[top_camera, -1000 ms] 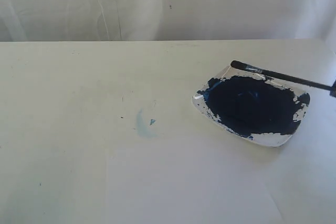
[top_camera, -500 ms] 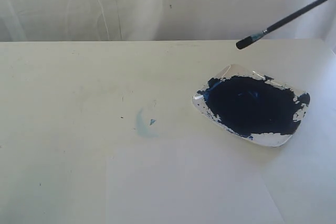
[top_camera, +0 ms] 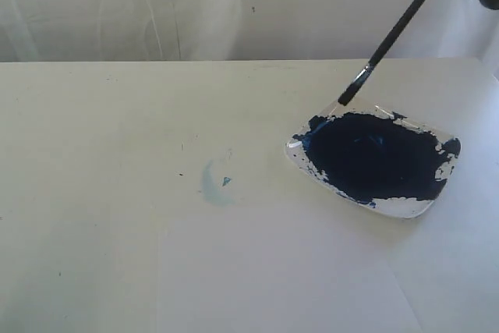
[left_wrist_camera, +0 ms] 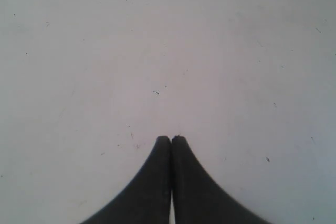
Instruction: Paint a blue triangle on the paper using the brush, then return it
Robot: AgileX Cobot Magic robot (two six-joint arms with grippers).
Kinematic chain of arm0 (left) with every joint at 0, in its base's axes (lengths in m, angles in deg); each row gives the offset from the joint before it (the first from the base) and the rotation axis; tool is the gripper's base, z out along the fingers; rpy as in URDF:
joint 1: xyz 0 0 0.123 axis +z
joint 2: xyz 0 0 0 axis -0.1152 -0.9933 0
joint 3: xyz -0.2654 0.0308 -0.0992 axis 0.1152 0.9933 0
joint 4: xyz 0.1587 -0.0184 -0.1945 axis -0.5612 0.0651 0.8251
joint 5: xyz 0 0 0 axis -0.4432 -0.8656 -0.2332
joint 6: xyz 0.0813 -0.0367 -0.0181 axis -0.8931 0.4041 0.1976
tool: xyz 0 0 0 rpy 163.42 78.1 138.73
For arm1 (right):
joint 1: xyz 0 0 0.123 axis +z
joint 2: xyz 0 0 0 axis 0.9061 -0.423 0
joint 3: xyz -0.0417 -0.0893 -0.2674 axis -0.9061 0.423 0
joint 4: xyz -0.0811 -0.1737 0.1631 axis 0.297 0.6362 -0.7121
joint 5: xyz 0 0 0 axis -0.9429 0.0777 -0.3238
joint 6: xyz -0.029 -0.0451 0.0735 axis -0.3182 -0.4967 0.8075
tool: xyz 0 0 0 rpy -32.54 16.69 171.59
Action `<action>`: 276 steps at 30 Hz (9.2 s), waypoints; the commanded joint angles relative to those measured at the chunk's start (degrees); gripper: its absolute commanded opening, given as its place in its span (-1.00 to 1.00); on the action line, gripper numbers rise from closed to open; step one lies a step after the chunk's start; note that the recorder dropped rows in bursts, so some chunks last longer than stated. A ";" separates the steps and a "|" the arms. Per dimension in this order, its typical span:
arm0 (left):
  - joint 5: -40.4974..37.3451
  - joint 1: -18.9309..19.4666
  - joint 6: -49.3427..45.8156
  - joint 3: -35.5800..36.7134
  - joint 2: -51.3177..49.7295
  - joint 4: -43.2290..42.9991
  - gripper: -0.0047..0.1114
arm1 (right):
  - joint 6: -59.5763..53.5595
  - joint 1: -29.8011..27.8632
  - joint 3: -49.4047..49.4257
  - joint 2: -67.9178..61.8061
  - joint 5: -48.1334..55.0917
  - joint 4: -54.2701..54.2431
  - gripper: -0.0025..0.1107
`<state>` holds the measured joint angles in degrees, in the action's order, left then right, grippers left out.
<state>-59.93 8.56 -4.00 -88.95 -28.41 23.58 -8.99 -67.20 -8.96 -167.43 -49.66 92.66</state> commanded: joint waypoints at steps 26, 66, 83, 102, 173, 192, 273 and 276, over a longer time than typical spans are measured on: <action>0.15 0.10 -0.14 0.21 0.27 0.29 -0.92 | -2.17 -0.13 5.80 0.89 -7.76 20.30 -0.96; 0.15 0.10 -1.56 0.21 0.27 0.29 -0.92 | 0.56 -0.13 9.12 12.29 -0.95 21.92 -0.96; 24.70 0.10 -3.70 0.21 0.27 0.29 -0.92 | 0.93 -0.13 9.12 12.29 -0.95 21.61 -0.96; 32.35 0.10 -2.90 -13.70 -8.79 -2.38 -0.92 | 0.93 -0.13 9.12 12.29 -1.09 19.44 -0.96; -17.25 -29.25 -75.28 -45.57 -98.46 51.80 -0.92 | 4.32 -0.13 9.12 12.29 -1.54 19.04 -0.96; -16.37 -29.25 -75.13 -45.57 -101.49 52.60 -0.92 | 4.32 -0.13 9.12 12.29 -1.54 19.04 -0.96; -15.87 -29.25 -75.54 -45.57 -101.78 52.25 -0.92 | -24.47 34.81 23.11 6.81 4.59 -25.14 -0.96; -15.87 -29.25 -75.54 -45.57 -101.78 52.25 -0.92 | -25.04 34.81 23.11 6.37 4.59 -25.14 -0.96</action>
<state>-75.34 -20.73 -79.37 -135.00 -130.11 75.50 -32.82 -32.43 13.91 -160.77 -44.27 68.03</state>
